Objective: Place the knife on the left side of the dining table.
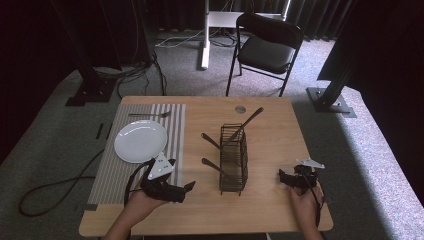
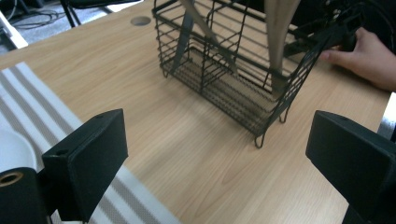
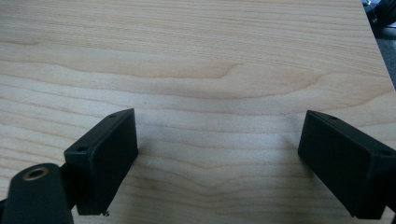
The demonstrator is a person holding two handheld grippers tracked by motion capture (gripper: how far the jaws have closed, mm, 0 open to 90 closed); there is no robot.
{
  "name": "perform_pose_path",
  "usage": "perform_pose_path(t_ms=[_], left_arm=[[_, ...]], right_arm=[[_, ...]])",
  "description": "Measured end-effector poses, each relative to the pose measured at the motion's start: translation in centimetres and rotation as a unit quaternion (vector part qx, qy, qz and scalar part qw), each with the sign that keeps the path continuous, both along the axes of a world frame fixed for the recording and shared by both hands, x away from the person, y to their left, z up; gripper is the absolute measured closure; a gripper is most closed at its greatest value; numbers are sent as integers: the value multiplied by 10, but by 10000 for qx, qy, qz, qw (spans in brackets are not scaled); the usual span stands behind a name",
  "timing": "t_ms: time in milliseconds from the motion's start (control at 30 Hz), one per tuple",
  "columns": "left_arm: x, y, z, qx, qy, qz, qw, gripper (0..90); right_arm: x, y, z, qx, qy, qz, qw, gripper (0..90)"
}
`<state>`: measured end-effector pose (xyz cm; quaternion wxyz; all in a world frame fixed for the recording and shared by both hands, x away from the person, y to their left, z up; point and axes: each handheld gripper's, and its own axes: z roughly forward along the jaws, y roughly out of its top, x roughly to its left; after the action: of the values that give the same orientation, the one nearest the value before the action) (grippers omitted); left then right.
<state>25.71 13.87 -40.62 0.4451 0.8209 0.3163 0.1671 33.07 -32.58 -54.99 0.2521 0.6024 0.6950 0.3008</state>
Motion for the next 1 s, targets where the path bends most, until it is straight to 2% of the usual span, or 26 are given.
perform_pose_path(t_ms=[433,567,800,867,1000], left_arm=[[4,-25,7,12,-20,-116,9999,57],[5,-32,14,-125,-59,-120,9998,57],[7,-44,19,-192,-97,-97,9997,77],[8,-46,19,-323,-87,-73,9994,146],[10,-48,18,-496,-13,57,9988,199]], right_arm=[[0,0,0,-3,1,2,10000,114],[0,0,0,4,-4,0,10000,114],[0,0,0,3,-3,0,10000,114],[0,0,0,3,-3,0,10000,114],[0,0,0,3,-3,0,10000,114]])
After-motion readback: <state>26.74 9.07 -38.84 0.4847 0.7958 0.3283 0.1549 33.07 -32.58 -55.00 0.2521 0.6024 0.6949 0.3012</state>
